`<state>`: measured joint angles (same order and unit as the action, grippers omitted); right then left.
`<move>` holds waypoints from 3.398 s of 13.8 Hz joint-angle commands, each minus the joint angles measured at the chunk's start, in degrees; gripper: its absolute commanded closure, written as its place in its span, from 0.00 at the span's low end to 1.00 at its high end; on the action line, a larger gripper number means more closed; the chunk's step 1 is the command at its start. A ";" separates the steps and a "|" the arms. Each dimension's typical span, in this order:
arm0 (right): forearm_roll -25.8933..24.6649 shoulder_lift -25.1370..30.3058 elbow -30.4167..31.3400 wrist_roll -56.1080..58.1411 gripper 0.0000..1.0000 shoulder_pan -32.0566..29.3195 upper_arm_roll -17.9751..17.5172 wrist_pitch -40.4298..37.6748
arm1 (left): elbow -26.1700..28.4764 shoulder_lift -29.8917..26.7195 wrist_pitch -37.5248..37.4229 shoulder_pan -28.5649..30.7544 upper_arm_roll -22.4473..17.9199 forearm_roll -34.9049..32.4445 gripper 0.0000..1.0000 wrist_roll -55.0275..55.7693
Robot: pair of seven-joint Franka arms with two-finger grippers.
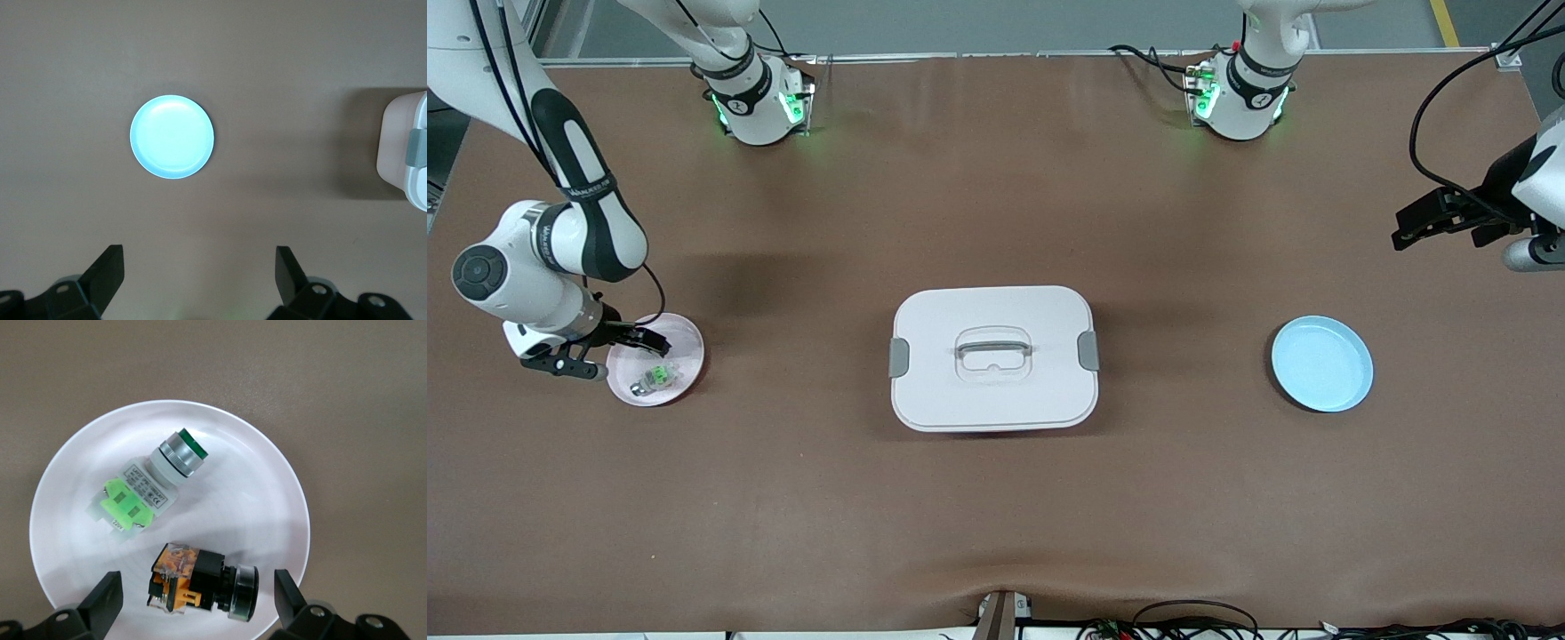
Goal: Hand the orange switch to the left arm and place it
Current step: 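Lower the right gripper over the orange-and-black switch on the white plate, then close the right gripper on the orange switch and lift it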
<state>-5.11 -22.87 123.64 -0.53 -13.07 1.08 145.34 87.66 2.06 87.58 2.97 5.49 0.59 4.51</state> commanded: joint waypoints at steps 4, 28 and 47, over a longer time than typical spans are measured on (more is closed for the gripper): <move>-1.13 -0.95 0.81 -0.79 0.00 -0.91 -0.73 1.00 | -1.08 1.63 0.30 0.02 -0.13 -1.12 0.00 -0.11; -1.14 4.40 -1.72 1.32 0.72 -1.17 -0.90 -15.57 | -1.08 6.03 5.58 -0.25 -0.21 -1.12 0.00 0.06; 18.01 6.79 -33.29 -5.44 0.78 9.28 -1.52 -61.49 | -1.17 6.12 6.02 -0.60 -0.04 -1.12 0.00 0.33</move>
<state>9.74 -15.57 91.80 -2.89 -4.91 -0.68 85.13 87.32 7.95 93.52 2.80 5.37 0.59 4.51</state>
